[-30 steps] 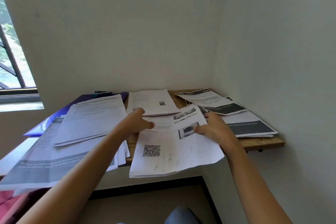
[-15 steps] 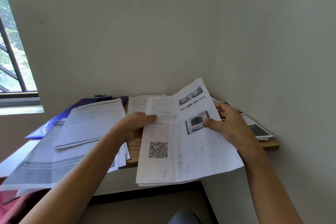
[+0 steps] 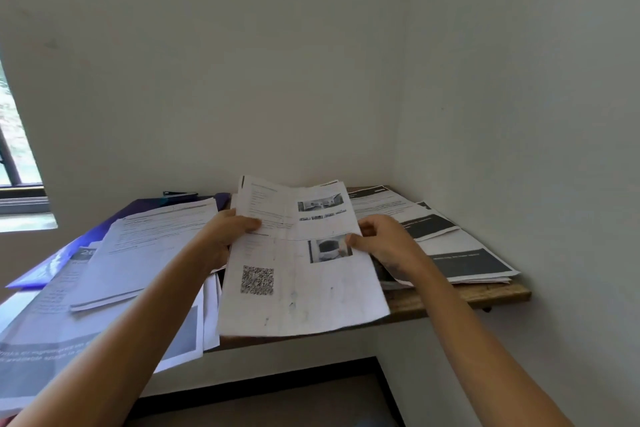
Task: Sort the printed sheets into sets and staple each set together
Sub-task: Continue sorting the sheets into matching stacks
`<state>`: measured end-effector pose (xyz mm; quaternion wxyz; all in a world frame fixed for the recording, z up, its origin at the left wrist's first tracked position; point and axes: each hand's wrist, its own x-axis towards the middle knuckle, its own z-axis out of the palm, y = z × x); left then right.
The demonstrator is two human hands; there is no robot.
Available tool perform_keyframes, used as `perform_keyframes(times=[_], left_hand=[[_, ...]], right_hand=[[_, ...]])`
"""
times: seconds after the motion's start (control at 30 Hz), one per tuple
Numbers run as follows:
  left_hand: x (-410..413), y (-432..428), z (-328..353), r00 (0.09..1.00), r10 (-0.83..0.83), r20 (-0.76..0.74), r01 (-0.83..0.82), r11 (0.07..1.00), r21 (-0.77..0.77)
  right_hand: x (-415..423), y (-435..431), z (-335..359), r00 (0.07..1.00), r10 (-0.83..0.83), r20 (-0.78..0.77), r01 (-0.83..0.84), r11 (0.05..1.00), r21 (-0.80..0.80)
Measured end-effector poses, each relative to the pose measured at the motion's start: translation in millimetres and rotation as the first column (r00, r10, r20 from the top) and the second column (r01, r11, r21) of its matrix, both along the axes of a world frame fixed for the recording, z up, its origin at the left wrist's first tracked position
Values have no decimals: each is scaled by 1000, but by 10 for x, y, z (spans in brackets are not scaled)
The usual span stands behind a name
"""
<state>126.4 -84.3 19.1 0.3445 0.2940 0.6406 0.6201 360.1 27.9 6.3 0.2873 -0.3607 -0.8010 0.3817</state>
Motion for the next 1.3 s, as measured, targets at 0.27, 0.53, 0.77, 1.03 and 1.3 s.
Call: perform_keyframes(times=[0.27, 0.53, 0.77, 1.03, 1.3], left_hand=[[-127, 22, -126, 998, 44, 35, -46, 997, 62], [-191, 1, -284, 993, 52, 105, -63, 993, 103], [-388, -39, -207, 968, 60, 246, -93, 988, 125], [-492, -99, -158, 935, 51, 351, -79, 995, 66], [-392, -46, -185, 948, 111, 298, -142, 986, 84]], right_hand=[[65, 563, -3, 823, -242, 514, 130, 961, 245], [-58, 627, -246, 839, -343, 422, 159, 896, 414], [-40, 494, -89, 913, -303, 274, 136, 858, 496], [-133, -88, 151, 972, 176, 157, -159, 981, -111], [-78, -143, 160, 941, 267, -208, -333, 840, -429]])
